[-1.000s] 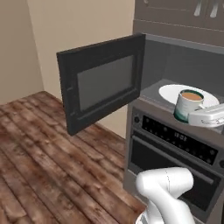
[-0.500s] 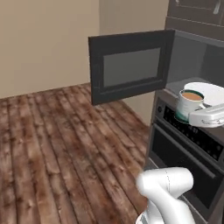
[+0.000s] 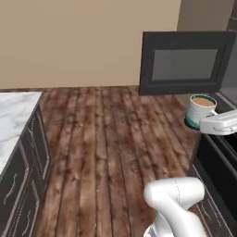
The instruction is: Pick the cup of tea, navigate to the dining table, and place it on the saucer.
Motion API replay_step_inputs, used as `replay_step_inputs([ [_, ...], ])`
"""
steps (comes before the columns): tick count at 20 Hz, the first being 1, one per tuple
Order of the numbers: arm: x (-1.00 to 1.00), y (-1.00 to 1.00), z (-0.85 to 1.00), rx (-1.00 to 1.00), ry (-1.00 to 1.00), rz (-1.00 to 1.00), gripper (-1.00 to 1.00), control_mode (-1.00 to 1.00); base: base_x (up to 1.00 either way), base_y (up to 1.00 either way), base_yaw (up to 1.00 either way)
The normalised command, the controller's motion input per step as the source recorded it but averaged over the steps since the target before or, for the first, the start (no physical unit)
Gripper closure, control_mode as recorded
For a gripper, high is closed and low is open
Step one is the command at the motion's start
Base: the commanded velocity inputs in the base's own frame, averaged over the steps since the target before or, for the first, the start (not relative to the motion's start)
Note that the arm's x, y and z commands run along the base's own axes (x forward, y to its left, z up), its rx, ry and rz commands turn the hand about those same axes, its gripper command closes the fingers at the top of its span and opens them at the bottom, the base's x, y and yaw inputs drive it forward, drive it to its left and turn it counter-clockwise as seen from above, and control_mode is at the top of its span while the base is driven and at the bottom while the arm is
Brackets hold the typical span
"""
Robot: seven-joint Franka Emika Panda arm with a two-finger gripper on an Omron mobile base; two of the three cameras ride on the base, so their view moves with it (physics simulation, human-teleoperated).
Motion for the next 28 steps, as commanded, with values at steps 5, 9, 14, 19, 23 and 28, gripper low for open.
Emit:
replay_step_inputs([
  [5, 0.00, 0.00, 0.00, 0.00, 0.00, 0.00, 1.00, 1.00, -0.47, 0.00, 0.53],
  [9, 0.00, 0.00, 0.00, 0.00, 0.00, 0.00, 1.00, 1.00, -0.45, 0.05, 0.40],
  [14, 0.00, 0.00, 0.00, 0.00, 0.00, 0.00, 1.00, 1.00, -0.40, 0.15, 0.31],
  [19, 0.00, 0.00, 0.00, 0.00, 0.00, 0.00, 1.00, 1.00, -0.44, 0.19, 0.27],
  [23, 0.00, 0.00, 0.00, 0.00, 0.00, 0.00, 1.00, 1.00, -0.54, 0.26, 0.25],
  [28, 0.00, 0.00, 0.00, 0.00, 0.00, 0.00, 1.00, 1.00, -0.54, 0.23, 0.29],
])
